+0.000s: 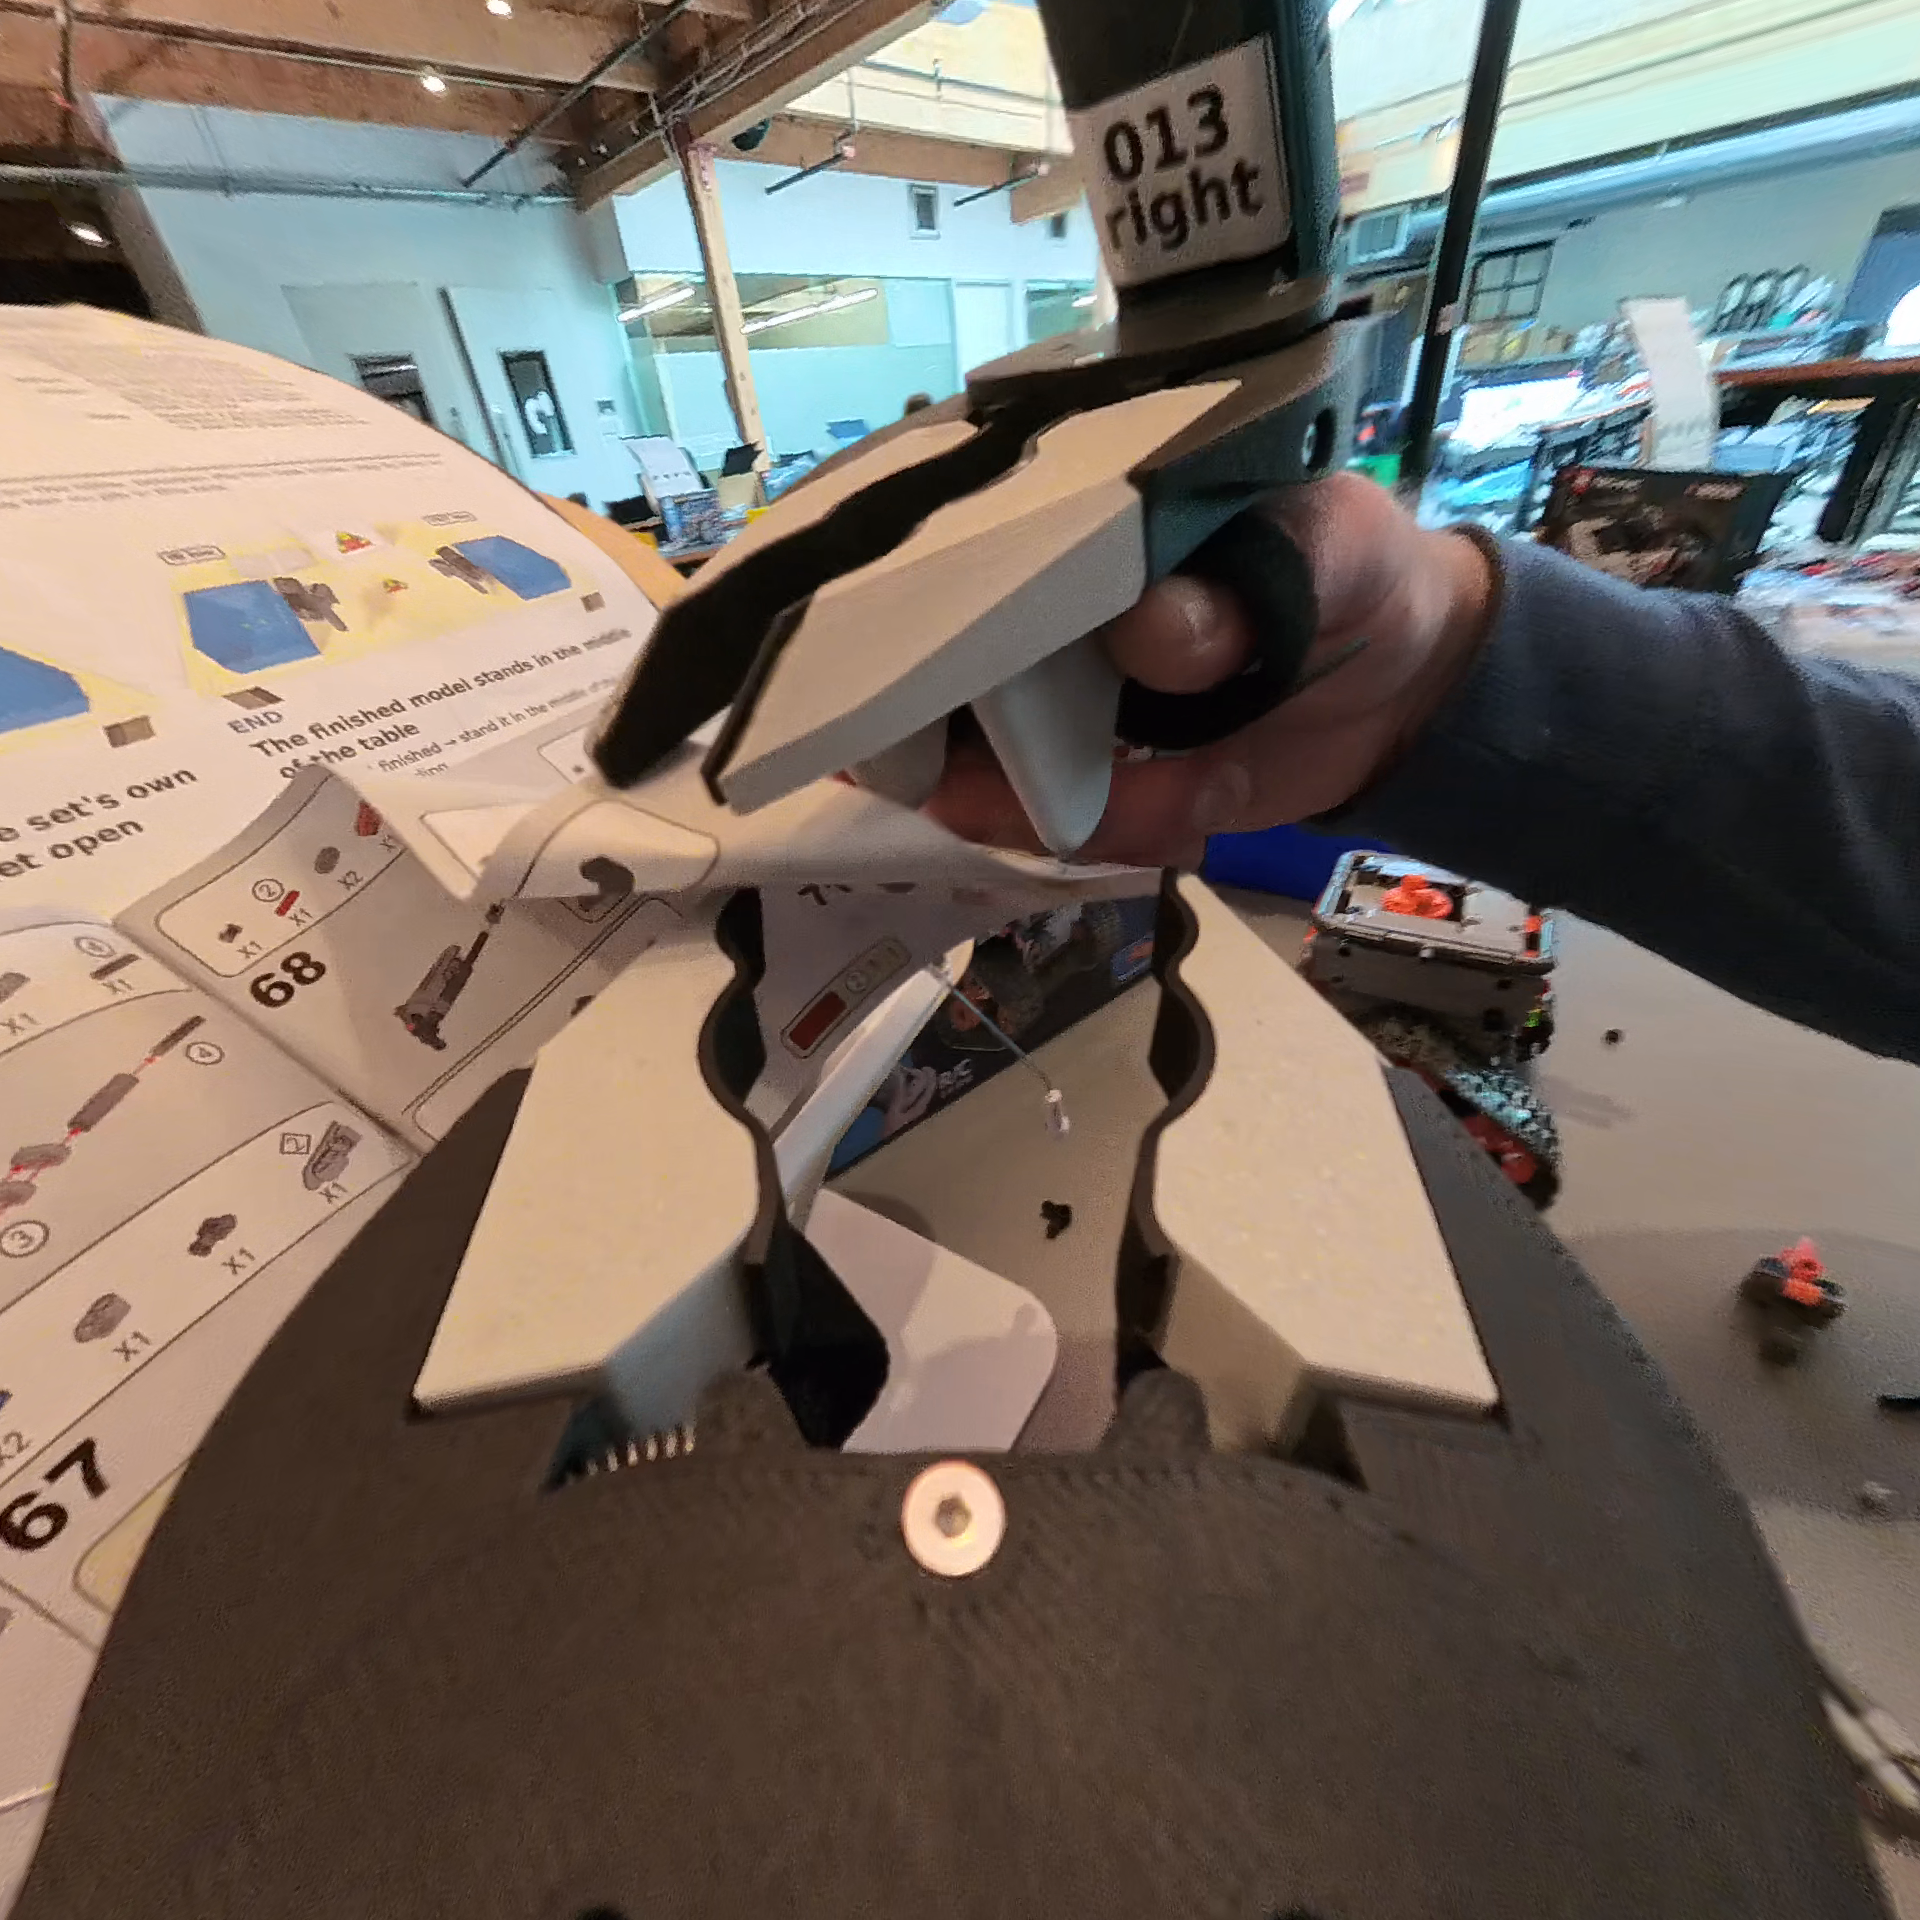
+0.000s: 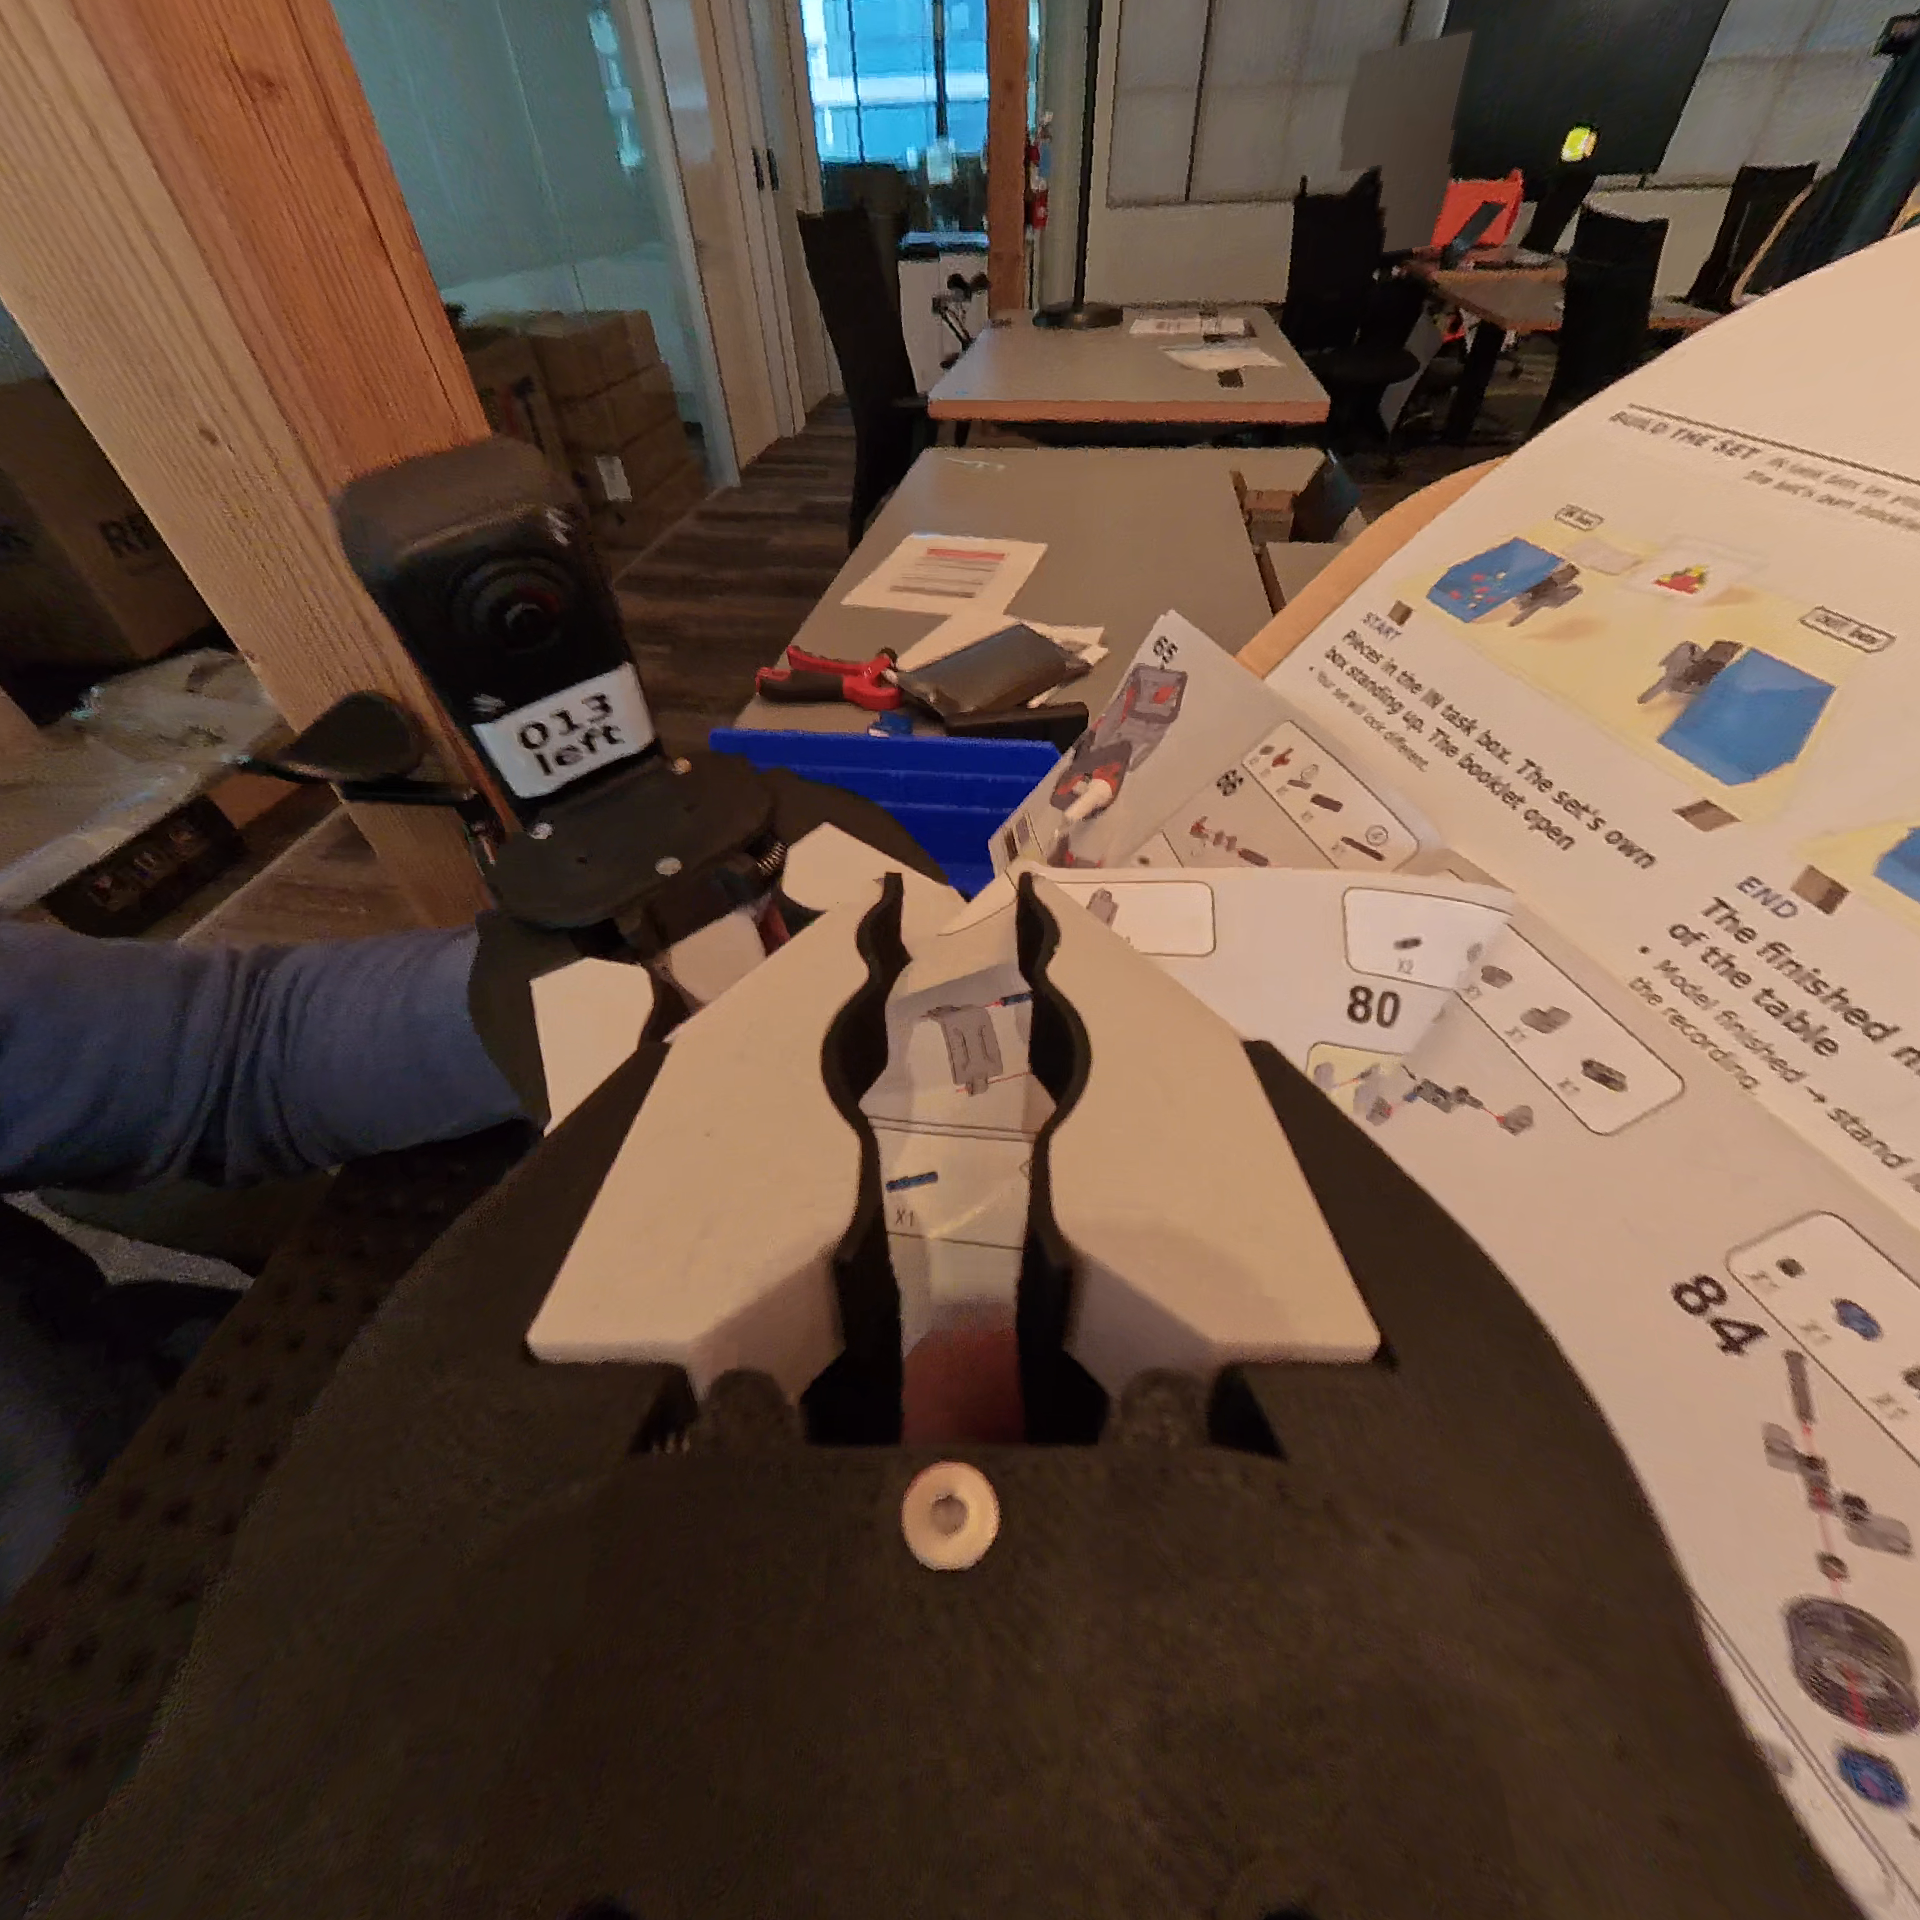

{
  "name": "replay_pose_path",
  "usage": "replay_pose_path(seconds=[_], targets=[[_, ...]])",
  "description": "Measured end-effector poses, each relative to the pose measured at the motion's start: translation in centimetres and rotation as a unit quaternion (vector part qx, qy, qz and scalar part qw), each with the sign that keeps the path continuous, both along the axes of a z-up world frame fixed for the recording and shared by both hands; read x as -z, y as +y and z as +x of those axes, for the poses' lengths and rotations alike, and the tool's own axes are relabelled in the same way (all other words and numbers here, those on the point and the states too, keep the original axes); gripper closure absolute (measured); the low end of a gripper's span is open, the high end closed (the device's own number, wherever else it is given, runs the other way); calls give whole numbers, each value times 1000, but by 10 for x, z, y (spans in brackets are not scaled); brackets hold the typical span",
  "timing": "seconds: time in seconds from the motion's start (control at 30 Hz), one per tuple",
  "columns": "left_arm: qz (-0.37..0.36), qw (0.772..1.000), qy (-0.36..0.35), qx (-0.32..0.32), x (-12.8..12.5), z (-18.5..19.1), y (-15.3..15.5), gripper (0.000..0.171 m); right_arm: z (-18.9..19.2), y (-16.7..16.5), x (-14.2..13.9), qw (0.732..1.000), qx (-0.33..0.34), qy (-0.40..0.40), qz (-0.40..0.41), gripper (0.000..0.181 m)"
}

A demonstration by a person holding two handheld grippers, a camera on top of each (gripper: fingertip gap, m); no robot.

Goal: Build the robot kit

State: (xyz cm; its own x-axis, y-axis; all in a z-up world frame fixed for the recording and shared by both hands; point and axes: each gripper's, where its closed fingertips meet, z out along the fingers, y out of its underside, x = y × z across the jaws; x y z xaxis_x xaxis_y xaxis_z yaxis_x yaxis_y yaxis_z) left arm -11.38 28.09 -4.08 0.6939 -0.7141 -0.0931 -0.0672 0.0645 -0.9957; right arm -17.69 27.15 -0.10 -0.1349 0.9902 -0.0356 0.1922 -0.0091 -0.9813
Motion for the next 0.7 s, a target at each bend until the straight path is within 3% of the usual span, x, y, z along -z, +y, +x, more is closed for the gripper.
replay_pose_path(seconds=[0.13, 0.33, 0.4, 0.5, 0.57, 0.7], targets=[[-24, 998, -36, 35, -5, -9, -7, 100, -7, -2, -5, 999, -11, 23, -33, 144], [-33, 986, -100, 126, -23, -15, -31, 94, -10, -5, -5, 998, -19, 52, -39, 144], [-30, 990, -94, 104, -21, -21, -24, 113, -11, -4, -4, 998, -12, 58, -31, 148], [-39, 987, -120, 105, -21, -28, -21, 126, -12, -3, -3, 997, -11, 60, -36, 144], [-37, 986, -131, 99, -23, -34, -19, 143, -12, -3, -3, 997, -13, 63, -41, 146], [-27, 985, -134, 105, -25, -37, -22, 153, -10, -3, -6, 996, -17, 77, -49, 143]])
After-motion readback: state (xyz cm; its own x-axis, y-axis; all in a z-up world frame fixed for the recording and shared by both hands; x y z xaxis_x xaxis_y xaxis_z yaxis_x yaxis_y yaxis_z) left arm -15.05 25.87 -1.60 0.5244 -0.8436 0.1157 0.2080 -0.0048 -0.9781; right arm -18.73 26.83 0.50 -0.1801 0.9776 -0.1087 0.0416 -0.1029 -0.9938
